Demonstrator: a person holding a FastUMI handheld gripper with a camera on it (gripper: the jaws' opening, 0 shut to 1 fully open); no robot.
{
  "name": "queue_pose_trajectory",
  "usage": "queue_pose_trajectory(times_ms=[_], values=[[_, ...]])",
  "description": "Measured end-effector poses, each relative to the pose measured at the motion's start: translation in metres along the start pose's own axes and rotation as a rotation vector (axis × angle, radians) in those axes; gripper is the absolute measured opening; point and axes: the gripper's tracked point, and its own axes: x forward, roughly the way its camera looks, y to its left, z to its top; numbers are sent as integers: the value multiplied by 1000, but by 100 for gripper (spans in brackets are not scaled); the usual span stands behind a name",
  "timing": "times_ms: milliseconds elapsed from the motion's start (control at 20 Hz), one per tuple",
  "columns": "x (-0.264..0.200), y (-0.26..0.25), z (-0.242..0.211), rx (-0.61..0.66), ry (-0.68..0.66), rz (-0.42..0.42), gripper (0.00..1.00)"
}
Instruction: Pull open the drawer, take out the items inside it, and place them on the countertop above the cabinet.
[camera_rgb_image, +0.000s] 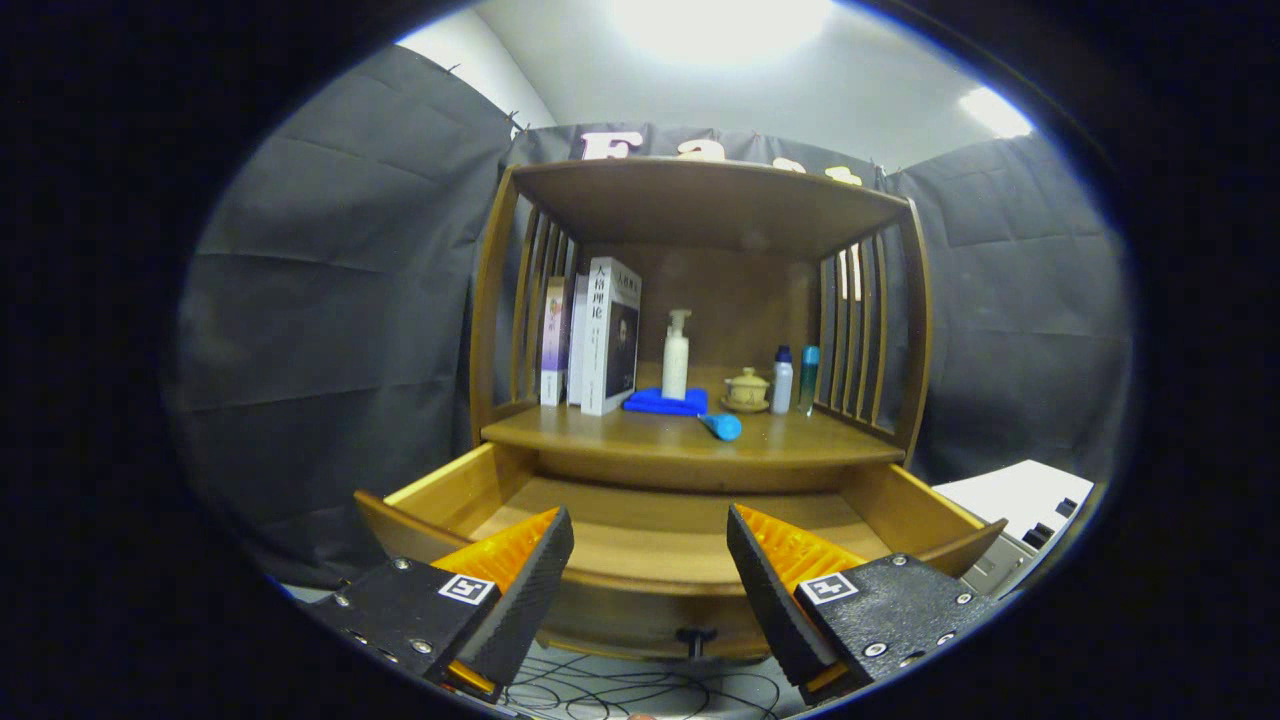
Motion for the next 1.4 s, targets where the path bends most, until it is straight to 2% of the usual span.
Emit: queue_pose_trajectory(times_ms=[150,300,400,550,850,1400], values=[[0,-8,-23,16,33,-30,95],[2,-11,-19,14,21,-59,95],[-6,-19,-32,9,61,-96,95],[-8,-24,-49,27,96,-109,95],[-2,-36,-74,87,132,-93,95],[24,-44,-69,95,118,-66,96]])
